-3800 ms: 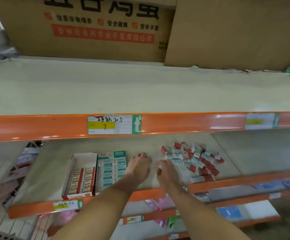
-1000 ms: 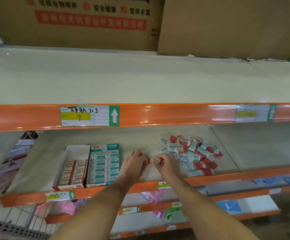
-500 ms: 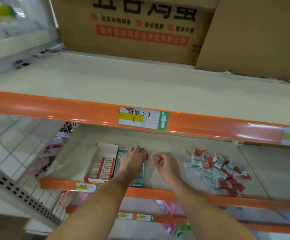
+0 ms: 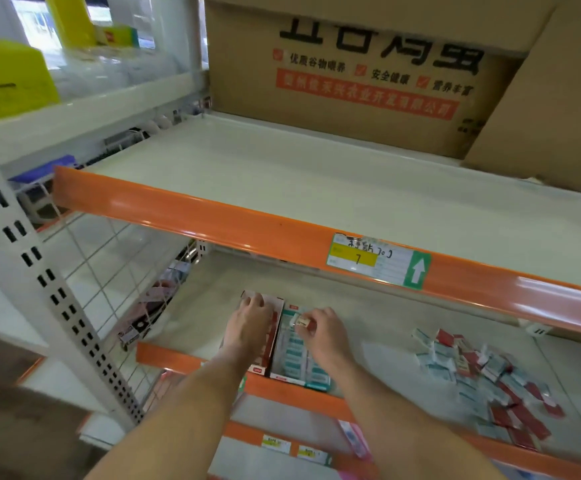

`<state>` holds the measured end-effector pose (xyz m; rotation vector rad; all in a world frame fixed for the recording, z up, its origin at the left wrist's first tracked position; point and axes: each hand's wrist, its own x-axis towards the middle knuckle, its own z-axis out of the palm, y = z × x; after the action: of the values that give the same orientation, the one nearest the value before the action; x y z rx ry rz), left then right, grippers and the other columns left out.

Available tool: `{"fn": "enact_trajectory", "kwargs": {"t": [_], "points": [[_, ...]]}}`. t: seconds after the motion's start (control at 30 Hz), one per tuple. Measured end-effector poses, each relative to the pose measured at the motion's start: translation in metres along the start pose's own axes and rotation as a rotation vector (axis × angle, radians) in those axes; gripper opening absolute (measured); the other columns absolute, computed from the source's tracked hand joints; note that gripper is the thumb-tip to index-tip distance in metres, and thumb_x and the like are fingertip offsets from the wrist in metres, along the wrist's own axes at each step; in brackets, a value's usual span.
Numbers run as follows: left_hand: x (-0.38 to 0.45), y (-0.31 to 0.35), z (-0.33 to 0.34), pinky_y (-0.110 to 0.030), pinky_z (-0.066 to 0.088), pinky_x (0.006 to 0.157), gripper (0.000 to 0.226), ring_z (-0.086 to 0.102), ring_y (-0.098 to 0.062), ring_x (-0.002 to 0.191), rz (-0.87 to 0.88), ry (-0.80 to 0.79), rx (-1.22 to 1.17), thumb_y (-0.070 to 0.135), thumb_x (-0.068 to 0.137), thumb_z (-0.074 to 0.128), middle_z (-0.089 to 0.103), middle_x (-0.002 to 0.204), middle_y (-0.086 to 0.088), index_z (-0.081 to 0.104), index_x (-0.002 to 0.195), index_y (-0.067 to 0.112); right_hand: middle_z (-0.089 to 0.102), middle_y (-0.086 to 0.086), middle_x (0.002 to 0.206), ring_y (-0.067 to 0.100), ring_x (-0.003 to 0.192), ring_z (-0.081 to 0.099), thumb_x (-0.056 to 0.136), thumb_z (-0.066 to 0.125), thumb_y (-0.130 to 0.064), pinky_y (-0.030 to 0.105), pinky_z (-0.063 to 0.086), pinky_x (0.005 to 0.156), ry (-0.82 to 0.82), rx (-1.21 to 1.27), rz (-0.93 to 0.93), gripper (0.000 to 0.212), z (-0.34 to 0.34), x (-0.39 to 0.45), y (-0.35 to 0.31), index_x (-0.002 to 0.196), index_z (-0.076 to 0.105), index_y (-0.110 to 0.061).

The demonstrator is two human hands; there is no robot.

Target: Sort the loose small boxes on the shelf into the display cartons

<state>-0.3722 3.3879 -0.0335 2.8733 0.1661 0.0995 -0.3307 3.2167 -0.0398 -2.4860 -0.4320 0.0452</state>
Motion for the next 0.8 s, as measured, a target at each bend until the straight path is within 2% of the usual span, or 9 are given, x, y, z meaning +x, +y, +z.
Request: {"fn": "enact_trajectory", "kwargs": {"t": [0.1, 0.2, 0.33, 0.5, 0.67, 0.73, 0.8], "points": [[0.001, -0.012, -0.002, -0.039, 0.051, 0.088, 0.028, 0.045, -0.026, 0.117, -0.032, 0.010, -0.030, 0.020, 0.095, 0.051, 0.049, 0.121, -0.006, 0.057, 0.121, 0.015, 0.054, -0.004, 0.108, 0.009, 0.091, 0.052, 0.091, 0.069, -0.032, 0.021, 0.043, 0.086, -0.020, -0.016, -0.015, 0.031, 0.007, 0.006, -0.012, 0.118, 0.066, -0.016], [0.003, -0.022, 0.000, -0.037, 0.052, 0.086, 0.029, 0.048, -0.025, 0.112, -0.049, 0.029, -0.038, 0.018, 0.092, 0.054, 0.050, 0.120, -0.005, 0.057, 0.121, 0.015, 0.055, -0.004, 0.111, 0.011, 0.095, 0.057, 0.091, 0.070, -0.030, 0.024, 0.046, 0.090, -0.034, -0.015, -0.011, 0.034, 0.015, 0.011, -0.022, 0.121, 0.066, -0.016], [0.007, -0.036, 0.004, -0.040, 0.053, 0.087, 0.032, 0.049, -0.026, 0.112, -0.065, 0.023, -0.064, 0.017, 0.092, 0.051, 0.051, 0.121, -0.006, 0.053, 0.124, 0.014, 0.054, -0.005, 0.107, 0.012, 0.094, 0.058, 0.090, 0.071, -0.030, 0.028, 0.048, 0.089, -0.049, -0.044, -0.014, 0.030, 0.025, 0.017, -0.032, 0.116, 0.067, -0.017], [0.013, -0.045, 0.003, -0.037, 0.051, 0.090, 0.035, 0.049, -0.023, 0.114, -0.023, 0.001, -0.076, 0.019, 0.090, 0.056, 0.050, 0.123, -0.004, 0.055, 0.125, 0.015, 0.052, -0.007, 0.109, 0.011, 0.099, 0.057, 0.089, 0.071, -0.031, 0.028, 0.048, 0.093, -0.064, -0.048, -0.013, 0.037, 0.036, 0.026, -0.043, 0.124, 0.064, -0.018], [0.020, -0.053, 0.008, -0.029, 0.043, 0.088, 0.025, 0.049, -0.018, 0.110, -0.114, 0.046, -0.314, 0.022, 0.097, 0.048, 0.055, 0.121, 0.000, 0.062, 0.116, 0.018, 0.050, -0.008, 0.103, 0.009, 0.091, 0.052, 0.089, 0.071, -0.031, 0.023, 0.046, 0.082, -0.063, -0.110, -0.026, 0.036, 0.041, 0.034, -0.050, 0.123, 0.064, -0.020], [0.023, -0.056, 0.009, -0.034, 0.048, 0.091, 0.025, 0.056, -0.019, 0.103, -0.125, 0.018, -0.372, 0.027, 0.097, 0.043, 0.059, 0.113, 0.000, 0.061, 0.113, 0.022, 0.050, -0.009, 0.104, 0.010, 0.093, 0.054, 0.088, 0.071, -0.033, 0.027, 0.049, 0.083, -0.059, -0.147, -0.011, 0.034, 0.045, 0.036, -0.052, 0.119, 0.065, -0.022], [0.025, -0.059, 0.009, -0.041, 0.052, 0.086, 0.023, 0.062, -0.020, 0.091, -0.143, 0.000, -0.442, 0.037, 0.092, 0.040, 0.063, 0.100, 0.001, 0.060, 0.102, 0.031, 0.052, -0.011, 0.105, 0.010, 0.095, 0.055, 0.086, 0.073, -0.034, 0.030, 0.051, 0.085, -0.049, -0.184, 0.000, 0.033, 0.048, 0.040, -0.055, 0.117, 0.066, -0.025]]}}
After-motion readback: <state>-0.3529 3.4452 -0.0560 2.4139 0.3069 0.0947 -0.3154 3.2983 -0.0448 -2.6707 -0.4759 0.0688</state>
